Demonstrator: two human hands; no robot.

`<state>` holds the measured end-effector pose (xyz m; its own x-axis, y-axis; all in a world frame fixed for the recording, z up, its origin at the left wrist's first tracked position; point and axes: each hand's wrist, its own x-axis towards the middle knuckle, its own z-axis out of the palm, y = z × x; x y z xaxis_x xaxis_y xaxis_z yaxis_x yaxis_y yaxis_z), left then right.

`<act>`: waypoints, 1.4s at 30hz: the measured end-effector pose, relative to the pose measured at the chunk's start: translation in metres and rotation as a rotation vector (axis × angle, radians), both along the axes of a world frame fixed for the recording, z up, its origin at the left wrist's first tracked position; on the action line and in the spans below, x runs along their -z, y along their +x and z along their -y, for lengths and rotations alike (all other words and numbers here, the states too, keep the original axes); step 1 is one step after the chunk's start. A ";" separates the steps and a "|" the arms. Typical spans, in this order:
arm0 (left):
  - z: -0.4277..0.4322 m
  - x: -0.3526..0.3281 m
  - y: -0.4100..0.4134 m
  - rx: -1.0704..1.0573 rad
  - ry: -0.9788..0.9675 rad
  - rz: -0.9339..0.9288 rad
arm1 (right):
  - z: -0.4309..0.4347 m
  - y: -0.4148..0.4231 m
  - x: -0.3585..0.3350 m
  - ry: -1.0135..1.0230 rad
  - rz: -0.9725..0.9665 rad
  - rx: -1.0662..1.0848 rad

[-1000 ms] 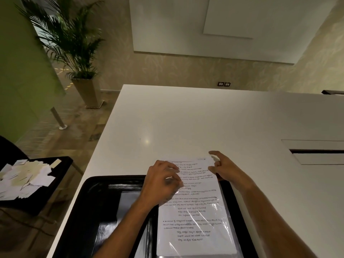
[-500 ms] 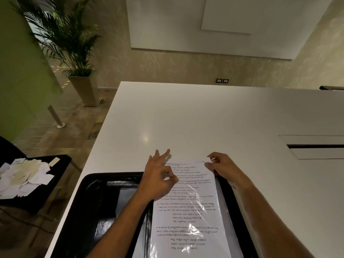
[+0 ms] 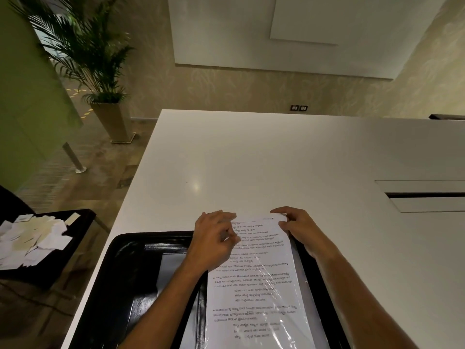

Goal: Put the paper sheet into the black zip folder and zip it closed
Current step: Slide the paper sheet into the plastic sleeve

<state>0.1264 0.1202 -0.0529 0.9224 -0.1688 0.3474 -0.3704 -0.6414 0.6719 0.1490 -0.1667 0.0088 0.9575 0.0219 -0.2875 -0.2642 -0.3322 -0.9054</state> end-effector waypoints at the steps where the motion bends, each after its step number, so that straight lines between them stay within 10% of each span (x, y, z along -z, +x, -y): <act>1: 0.000 -0.001 0.000 -0.003 0.022 -0.006 | 0.000 -0.001 -0.001 0.023 -0.011 0.002; 32: 0.008 -0.024 -0.023 0.082 0.078 0.156 | 0.002 -0.032 -0.011 -0.131 0.184 -0.228; 42: 0.016 -0.058 -0.022 0.200 0.049 -0.186 | 0.004 -0.037 -0.008 -0.534 0.349 -0.409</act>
<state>0.1042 0.1042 0.0053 0.9162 -0.3666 0.1622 -0.3663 -0.6011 0.7103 0.1116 -0.1705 0.0165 0.9403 0.3379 -0.0401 0.2471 -0.7591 -0.6022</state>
